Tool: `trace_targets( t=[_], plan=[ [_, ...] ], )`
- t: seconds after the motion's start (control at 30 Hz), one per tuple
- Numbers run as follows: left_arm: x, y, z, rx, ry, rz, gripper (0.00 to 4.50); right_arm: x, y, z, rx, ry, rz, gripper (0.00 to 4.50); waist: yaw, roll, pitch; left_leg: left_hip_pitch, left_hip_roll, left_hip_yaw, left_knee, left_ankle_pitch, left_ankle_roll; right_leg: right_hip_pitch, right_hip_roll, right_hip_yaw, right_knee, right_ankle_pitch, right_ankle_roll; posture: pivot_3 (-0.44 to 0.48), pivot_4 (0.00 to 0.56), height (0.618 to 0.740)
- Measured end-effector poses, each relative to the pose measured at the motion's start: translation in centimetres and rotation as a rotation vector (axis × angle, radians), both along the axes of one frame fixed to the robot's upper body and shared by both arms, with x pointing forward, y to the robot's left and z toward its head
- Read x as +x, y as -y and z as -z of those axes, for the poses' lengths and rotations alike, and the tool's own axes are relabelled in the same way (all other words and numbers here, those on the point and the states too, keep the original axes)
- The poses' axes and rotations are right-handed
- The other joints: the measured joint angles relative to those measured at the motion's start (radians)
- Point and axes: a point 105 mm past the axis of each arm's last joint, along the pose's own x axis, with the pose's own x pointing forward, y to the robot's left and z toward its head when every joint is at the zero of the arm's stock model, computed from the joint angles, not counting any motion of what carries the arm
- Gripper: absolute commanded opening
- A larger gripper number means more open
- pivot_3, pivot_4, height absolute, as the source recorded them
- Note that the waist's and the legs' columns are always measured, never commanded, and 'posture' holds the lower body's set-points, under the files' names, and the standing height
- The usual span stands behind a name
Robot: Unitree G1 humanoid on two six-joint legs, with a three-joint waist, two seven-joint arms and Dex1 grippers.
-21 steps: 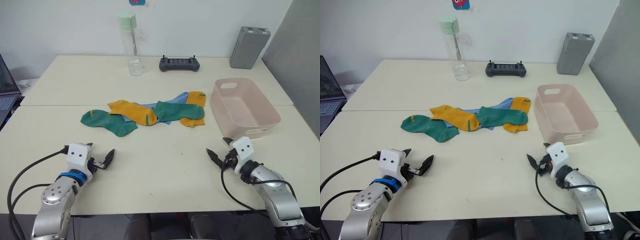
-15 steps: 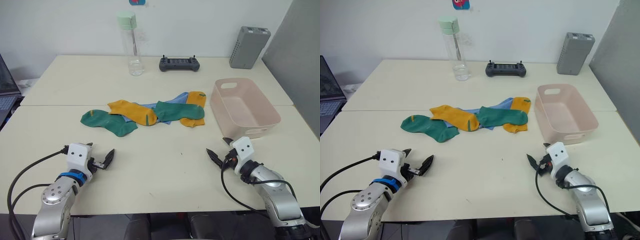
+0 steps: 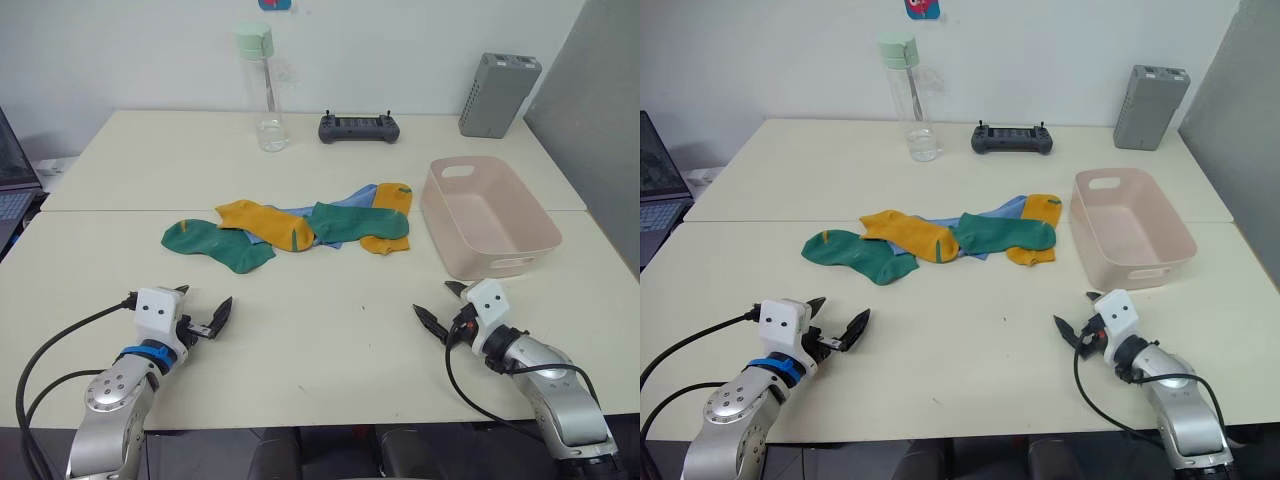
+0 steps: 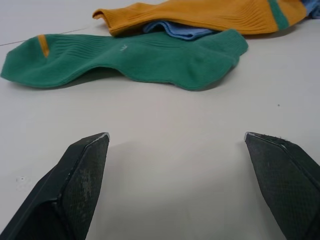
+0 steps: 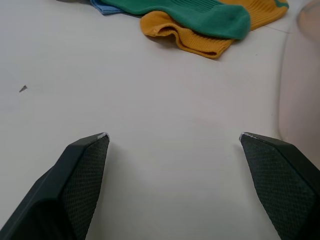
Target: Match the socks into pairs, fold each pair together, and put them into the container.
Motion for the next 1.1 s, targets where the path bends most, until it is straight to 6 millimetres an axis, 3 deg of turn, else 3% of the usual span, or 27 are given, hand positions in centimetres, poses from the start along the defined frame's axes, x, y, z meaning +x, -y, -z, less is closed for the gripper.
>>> trace_targets(
  t=[0.23,0.37,0.47,0.53,0.8,1.1],
  plan=[
    [-0.1,0.3,-0.1,-0.016,0.003,0.023,4.50,-0.5,-1.9,-1.1,0.021,0.017,-0.117,4.48,0.000,0.000,0.000,0.000,0.000,0.000,0.000,0.000,0.000,0.000,0.000,0.000,0.000,0.000,0.000,0.000,0.150,0.740],
    [0.2,1.5,-1.2,0.005,0.035,0.103,4.50,-0.4,-3.5,-3.8,0.046,0.056,-0.252,4.48,0.000,0.000,0.000,0.000,0.000,0.000,0.000,0.000,0.000,0.000,0.000,0.000,0.000,0.000,0.000,0.000,0.150,0.740],
    [1.8,3.7,-3.3,0.085,0.129,0.208,4.50,1.1,-4.8,-6.6,0.002,0.145,-0.306,4.48,0.001,0.000,0.000,0.000,0.000,0.000,0.000,0.000,0.000,0.000,0.000,0.000,0.000,0.000,0.000,0.000,0.150,0.740],
    [2.7,5.0,-4.2,0.107,0.181,0.242,4.50,1.5,-5.5,-7.5,-0.010,0.171,-0.321,4.48,0.003,-0.002,-0.001,0.000,0.000,0.000,0.001,0.000,0.000,0.001,0.000,0.000,0.000,0.000,0.001,0.000,0.150,0.740],
    [6.1,8.9,-2.9,0.051,0.189,0.218,4.50,1.1,-8.9,-7.0,0.001,0.120,-0.404,4.48,0.003,-0.002,-0.001,-0.004,-0.001,-0.002,0.000,0.000,0.000,0.000,0.001,-0.002,0.000,0.003,0.008,0.000,0.150,0.740],
    [8.8,8.8,-1.9,0.004,0.118,0.145,4.50,1.4,-9.2,-7.3,-0.010,0.134,-0.388,4.48,0.004,-0.002,-0.001,-0.004,-0.002,-0.003,0.003,0.000,0.000,0.001,0.001,-0.002,0.000,0.004,0.012,0.000,0.150,0.740]
  ],
)
